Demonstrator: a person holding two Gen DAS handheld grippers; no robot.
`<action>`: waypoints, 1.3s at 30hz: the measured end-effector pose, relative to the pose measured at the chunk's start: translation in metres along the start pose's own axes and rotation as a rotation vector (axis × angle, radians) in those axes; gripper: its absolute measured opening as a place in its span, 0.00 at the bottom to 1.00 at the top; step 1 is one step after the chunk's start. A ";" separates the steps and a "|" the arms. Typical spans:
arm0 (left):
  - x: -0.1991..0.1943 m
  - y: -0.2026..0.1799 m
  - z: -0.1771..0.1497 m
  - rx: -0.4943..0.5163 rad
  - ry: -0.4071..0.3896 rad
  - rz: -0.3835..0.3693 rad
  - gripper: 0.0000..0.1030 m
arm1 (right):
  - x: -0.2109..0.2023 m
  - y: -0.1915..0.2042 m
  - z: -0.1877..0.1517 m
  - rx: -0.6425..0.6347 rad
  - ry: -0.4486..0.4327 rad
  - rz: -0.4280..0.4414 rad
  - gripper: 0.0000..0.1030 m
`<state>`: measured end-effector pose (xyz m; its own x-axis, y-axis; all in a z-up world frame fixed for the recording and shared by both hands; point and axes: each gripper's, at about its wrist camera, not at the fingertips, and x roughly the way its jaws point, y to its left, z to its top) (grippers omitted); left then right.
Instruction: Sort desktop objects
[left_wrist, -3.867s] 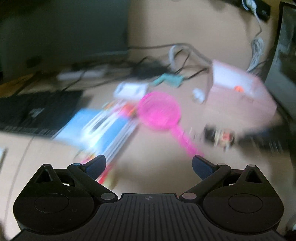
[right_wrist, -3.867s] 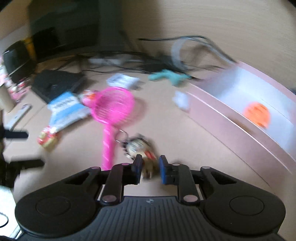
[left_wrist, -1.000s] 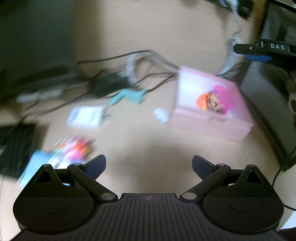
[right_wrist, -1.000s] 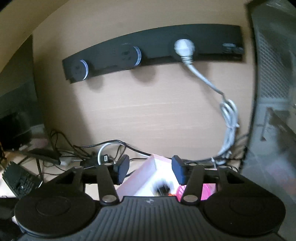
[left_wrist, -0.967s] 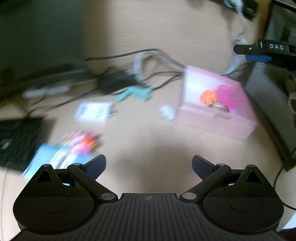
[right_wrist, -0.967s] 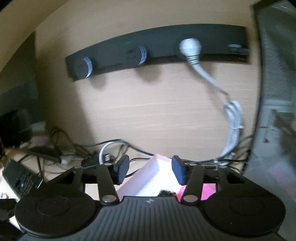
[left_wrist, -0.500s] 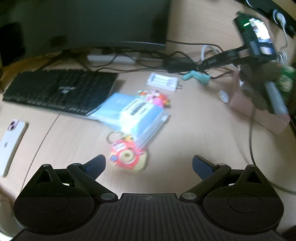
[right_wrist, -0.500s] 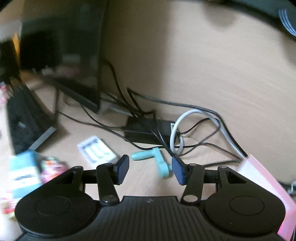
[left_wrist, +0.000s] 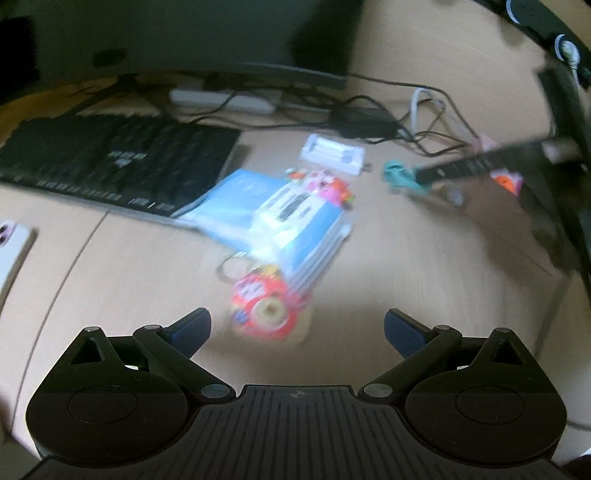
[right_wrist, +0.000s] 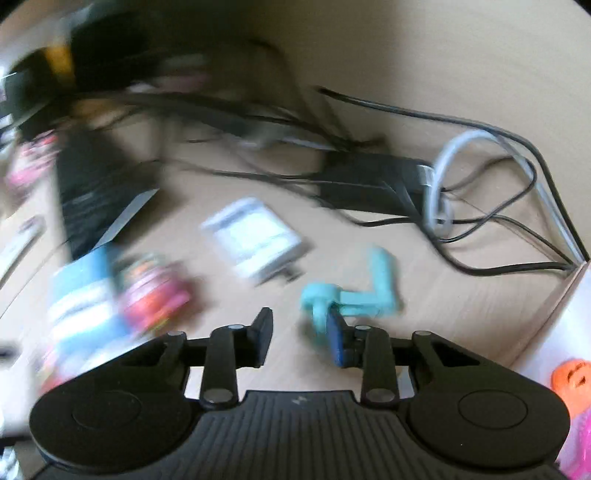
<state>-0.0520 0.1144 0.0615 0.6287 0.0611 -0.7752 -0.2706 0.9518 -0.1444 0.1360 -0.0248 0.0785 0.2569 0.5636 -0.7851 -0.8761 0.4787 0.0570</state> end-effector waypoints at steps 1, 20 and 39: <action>0.003 -0.003 0.003 0.006 -0.001 -0.014 0.99 | -0.009 0.000 -0.009 0.010 -0.016 -0.035 0.35; 0.013 -0.025 0.014 0.059 0.008 -0.035 0.99 | 0.018 -0.007 0.000 0.036 -0.087 -0.415 0.21; 0.008 0.005 0.006 -0.012 0.018 0.014 0.99 | -0.013 0.011 -0.026 0.121 -0.134 -0.191 0.54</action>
<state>-0.0437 0.1212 0.0581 0.6119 0.0686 -0.7880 -0.2882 0.9471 -0.1413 0.1124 -0.0439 0.0734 0.4720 0.5351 -0.7006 -0.7533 0.6577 -0.0051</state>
